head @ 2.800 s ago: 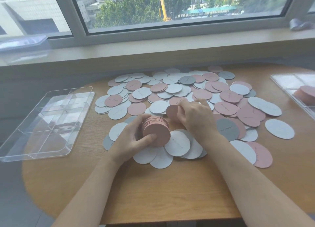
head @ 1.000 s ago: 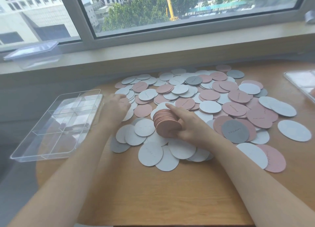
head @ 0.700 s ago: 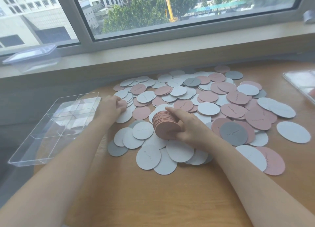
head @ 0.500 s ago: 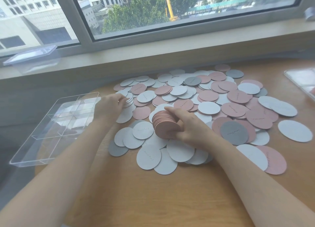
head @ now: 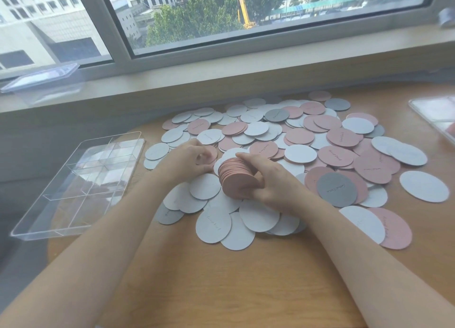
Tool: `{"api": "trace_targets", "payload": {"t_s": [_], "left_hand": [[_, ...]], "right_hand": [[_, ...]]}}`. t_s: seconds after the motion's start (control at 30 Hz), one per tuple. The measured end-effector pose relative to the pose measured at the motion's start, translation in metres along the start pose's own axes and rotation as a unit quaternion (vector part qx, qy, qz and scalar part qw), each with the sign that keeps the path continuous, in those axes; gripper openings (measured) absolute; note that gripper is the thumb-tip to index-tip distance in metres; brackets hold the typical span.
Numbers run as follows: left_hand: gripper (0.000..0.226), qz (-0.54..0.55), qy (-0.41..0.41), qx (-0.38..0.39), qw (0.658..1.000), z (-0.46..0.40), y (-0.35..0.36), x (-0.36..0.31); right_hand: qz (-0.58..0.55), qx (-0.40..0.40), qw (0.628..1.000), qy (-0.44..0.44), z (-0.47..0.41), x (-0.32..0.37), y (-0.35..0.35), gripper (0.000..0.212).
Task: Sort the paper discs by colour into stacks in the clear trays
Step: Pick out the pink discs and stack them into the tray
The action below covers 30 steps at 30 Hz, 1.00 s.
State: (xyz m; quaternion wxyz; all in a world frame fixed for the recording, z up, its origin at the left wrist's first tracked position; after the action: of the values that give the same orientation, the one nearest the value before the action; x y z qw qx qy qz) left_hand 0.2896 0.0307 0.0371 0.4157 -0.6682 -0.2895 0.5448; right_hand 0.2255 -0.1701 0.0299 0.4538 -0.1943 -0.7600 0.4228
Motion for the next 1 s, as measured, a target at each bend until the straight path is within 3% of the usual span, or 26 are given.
{"api": "trace_targets", "payload": {"t_s": [0.2,0.57,0.67,0.8,0.93,1.0], "left_hand": [[0.022,-0.035,0.034,0.001,0.999,0.002,-0.001,-0.007],[0.013,0.058,0.063,-0.249,0.965,0.052,-0.036,-0.019],[0.014,0.152,0.047,-0.238,0.958,0.056,-0.031,-0.027],[0.016,0.302,0.029,-0.165,0.939,0.056,-0.010,-0.039],[0.015,0.387,0.026,-0.113,0.915,0.052,0.006,-0.039],[0.014,0.417,0.009,-0.109,0.902,0.051,0.008,-0.034]], "right_hand": [[0.005,0.001,1.000,-0.001,-0.002,-0.003,0.003,0.081],[-0.012,-0.005,1.000,-0.011,-0.002,-0.002,0.003,0.077],[-0.024,-0.003,1.000,-0.014,-0.003,-0.001,0.004,0.079],[-0.023,-0.004,1.000,-0.013,-0.004,-0.003,0.004,0.086],[-0.041,-0.004,0.999,0.005,-0.001,-0.005,0.001,0.096],[-0.021,-0.007,1.000,-0.005,0.000,-0.001,0.000,0.090]]}}
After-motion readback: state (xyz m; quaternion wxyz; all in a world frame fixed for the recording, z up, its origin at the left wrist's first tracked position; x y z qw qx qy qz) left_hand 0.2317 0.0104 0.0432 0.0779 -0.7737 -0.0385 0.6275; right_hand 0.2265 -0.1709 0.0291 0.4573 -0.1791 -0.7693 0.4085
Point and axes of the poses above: each hand's wrist, its own z-axis away from the middle knuckle, its own y-axis out of the palm, x = y × z, the point moved 8 cm from there along -z, towards the middle knuckle, and after that the axes turned 14 degrees about z, right-handed, at the moved point
